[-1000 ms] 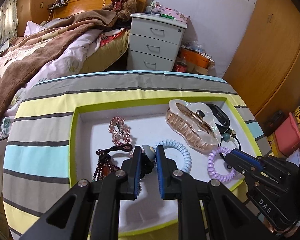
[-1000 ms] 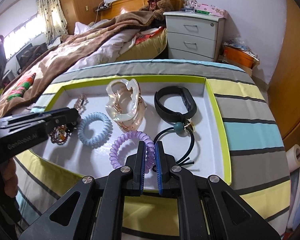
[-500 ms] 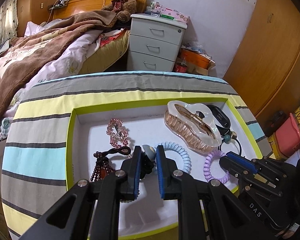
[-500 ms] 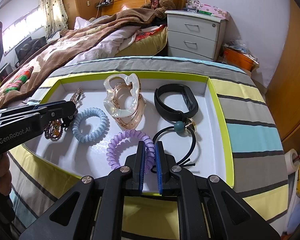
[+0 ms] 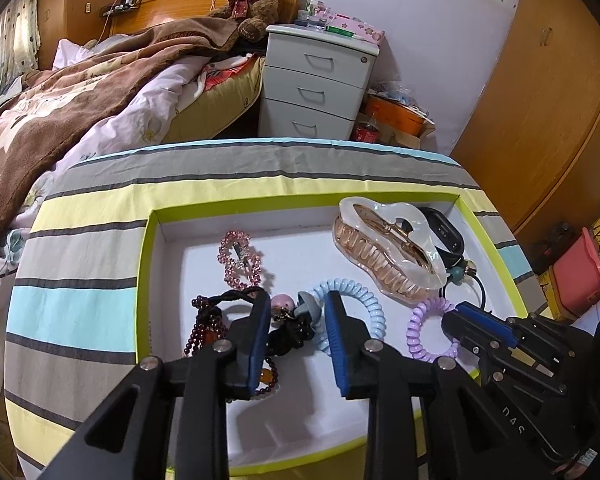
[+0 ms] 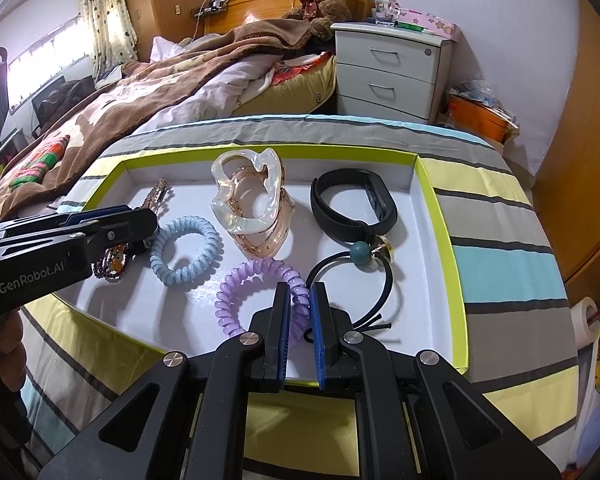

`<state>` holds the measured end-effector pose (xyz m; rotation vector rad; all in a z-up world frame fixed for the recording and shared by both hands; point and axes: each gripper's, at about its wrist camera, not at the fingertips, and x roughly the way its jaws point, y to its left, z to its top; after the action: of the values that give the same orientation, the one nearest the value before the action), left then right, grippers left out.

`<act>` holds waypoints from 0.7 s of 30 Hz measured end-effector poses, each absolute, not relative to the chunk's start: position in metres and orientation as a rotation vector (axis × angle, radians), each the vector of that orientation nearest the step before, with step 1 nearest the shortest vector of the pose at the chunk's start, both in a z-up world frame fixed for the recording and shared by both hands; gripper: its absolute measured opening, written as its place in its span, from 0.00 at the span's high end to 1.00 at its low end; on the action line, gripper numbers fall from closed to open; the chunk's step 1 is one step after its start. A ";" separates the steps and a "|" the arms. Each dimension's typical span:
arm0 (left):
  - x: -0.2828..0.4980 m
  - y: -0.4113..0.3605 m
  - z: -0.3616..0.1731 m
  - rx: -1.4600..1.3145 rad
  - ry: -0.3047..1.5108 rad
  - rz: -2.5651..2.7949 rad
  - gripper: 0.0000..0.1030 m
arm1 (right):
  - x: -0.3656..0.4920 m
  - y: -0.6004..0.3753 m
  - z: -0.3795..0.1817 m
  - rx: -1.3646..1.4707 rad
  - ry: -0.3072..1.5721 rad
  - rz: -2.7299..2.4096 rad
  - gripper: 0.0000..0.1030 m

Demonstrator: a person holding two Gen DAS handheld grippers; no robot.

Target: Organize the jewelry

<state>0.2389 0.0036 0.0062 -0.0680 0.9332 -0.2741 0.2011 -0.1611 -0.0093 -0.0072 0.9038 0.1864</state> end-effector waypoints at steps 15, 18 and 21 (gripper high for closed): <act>0.226 0.003 0.015 -0.057 0.917 -0.253 0.51 | 0.187 -0.170 0.005 0.045 0.857 0.186 0.69; 0.218 0.003 0.019 -0.049 0.898 -0.236 0.47 | 0.178 -0.171 0.012 0.063 0.831 0.192 0.68; 0.206 0.002 0.023 -0.044 0.881 -0.216 0.46 | 0.167 -0.172 0.018 0.062 0.805 0.188 0.67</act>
<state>0.2061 0.0024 0.0234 -0.0439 0.8807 -0.2161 0.1667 -0.1716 0.0183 0.0616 0.8053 0.1883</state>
